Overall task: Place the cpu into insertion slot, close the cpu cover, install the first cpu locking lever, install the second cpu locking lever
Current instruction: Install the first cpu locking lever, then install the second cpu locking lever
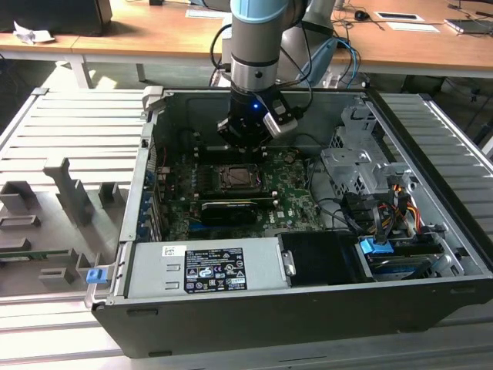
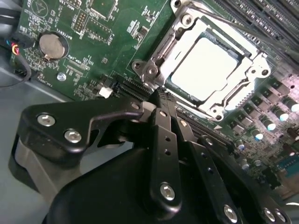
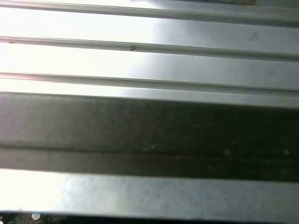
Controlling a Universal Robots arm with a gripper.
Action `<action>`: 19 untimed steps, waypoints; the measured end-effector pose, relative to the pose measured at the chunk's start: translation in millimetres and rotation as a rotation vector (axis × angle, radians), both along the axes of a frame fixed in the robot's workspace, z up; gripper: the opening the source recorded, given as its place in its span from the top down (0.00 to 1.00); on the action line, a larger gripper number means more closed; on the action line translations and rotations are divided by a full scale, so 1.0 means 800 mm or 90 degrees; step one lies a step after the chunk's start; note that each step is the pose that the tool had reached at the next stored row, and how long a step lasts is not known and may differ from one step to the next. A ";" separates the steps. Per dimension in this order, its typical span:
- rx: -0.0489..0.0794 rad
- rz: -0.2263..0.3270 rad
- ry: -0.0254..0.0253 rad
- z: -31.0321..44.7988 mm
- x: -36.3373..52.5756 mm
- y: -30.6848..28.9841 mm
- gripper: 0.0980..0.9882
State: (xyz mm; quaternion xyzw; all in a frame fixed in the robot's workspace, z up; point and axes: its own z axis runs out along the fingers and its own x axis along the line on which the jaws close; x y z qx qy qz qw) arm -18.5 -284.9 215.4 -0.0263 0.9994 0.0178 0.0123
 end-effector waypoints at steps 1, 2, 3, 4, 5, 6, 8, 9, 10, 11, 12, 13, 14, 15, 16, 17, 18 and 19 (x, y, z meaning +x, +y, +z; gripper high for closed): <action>0.000 0.000 -0.0001 -0.0001 0.000 -0.0009 0.99; 0.000 0.000 -0.0001 -0.0001 0.000 -0.0014 0.99; 0.000 0.000 0.0000 0.0000 0.000 -0.0018 0.99; 0.000 0.000 -0.0001 -0.0001 0.000 -0.0023 0.99; 0.000 0.000 -0.0001 -0.0001 0.000 -0.0026 0.99; 0.000 0.000 0.0000 0.0000 0.000 -0.0030 0.99; 0.000 0.000 0.0000 0.0000 0.000 -0.0038 0.99; 0.000 0.000 0.0000 -0.0001 0.000 -0.0045 0.99; 0.000 0.000 0.0000 -0.0001 0.000 -0.0052 0.99; 0.000 0.000 0.0000 -0.0001 0.000 -0.0058 0.99; 0.000 0.000 0.0000 0.0000 0.000 -0.0061 0.99; 0.000 0.000 0.0000 0.0000 0.000 -0.0066 0.99; 0.000 0.000 0.0000 0.0000 0.000 -0.0073 0.99; 0.000 0.000 -0.0001 -0.0001 0.000 -0.0085 0.99; 0.000 0.000 0.0000 0.0000 0.000 -0.0100 0.99; 0.000 0.000 0.0000 0.0000 0.000 -0.0120 0.99; 0.000 0.000 0.0000 0.0000 0.000 -0.0134 0.99; 0.000 0.000 0.0000 0.0000 0.000 -0.0142 0.99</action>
